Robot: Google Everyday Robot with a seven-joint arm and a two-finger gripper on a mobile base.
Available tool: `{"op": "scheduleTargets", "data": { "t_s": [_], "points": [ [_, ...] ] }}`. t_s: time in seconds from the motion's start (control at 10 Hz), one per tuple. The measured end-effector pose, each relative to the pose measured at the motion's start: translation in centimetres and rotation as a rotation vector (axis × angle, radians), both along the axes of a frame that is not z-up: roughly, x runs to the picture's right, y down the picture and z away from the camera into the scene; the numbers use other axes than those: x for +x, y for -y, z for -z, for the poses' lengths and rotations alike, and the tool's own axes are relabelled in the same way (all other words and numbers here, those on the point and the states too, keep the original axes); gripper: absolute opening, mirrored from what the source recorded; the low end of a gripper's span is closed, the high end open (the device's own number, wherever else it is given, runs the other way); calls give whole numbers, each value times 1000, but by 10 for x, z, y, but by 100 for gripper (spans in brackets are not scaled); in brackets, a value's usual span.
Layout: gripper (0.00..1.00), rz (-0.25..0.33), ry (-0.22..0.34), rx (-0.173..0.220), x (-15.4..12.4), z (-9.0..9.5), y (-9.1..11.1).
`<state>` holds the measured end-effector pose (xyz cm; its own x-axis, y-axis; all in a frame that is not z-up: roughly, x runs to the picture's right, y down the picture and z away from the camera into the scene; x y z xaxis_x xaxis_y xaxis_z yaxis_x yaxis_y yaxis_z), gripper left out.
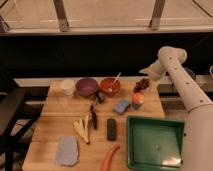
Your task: Place grapes in metal cup
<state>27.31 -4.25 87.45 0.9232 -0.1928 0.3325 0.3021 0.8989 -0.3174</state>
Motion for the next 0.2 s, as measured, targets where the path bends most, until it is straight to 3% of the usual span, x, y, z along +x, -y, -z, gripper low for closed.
{"op": "scheduleTargets", "data": {
  "t_s": [0.2],
  "points": [
    [80,26,-8,35,0,35,19]
  ]
}}
